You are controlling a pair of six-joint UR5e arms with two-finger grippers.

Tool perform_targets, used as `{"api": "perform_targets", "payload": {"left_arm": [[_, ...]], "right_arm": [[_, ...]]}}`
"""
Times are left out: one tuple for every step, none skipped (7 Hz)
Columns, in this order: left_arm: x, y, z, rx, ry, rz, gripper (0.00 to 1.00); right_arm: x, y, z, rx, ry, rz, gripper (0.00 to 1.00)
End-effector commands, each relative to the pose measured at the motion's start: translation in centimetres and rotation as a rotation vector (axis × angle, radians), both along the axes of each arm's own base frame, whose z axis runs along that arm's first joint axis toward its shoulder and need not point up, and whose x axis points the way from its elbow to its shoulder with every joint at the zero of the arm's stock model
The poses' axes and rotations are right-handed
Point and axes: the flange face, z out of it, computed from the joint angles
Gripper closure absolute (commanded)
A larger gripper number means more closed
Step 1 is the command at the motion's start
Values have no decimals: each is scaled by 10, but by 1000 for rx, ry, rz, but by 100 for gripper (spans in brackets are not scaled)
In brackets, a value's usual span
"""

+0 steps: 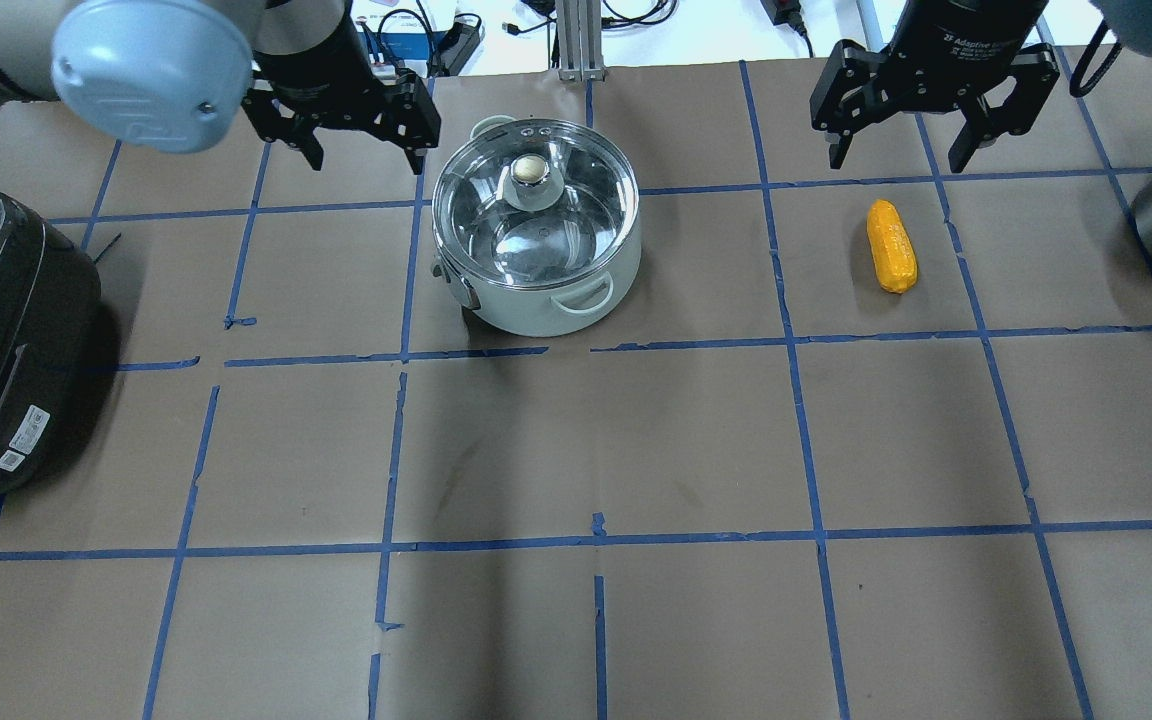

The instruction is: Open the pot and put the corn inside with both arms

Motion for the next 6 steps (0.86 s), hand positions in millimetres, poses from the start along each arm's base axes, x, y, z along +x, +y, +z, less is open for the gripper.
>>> {"api": "perform_targets", "payload": {"left_arm": [[-55,-27,-26,20,43,7,0],[-71,-37,-46,34,49,40,0],[-80,-45,-55,38,50,45,0],[-87,-55,-64,44,48,41,0],[-94,-66,-82,41,52,54,0],[-98,-76,-100,24,59,53,0]], "right_arm": [[-37,-41,-19,24,64,-31,0],[-83,-67,-34,41,56,-67,0],[-92,-91,-65,48,29,-68,0],[-101,-117,-116,75,23,-70,0],[-104,-139,-173,89,21,-53,0],[-109,-147,-223,69,23,-29,0]]}}
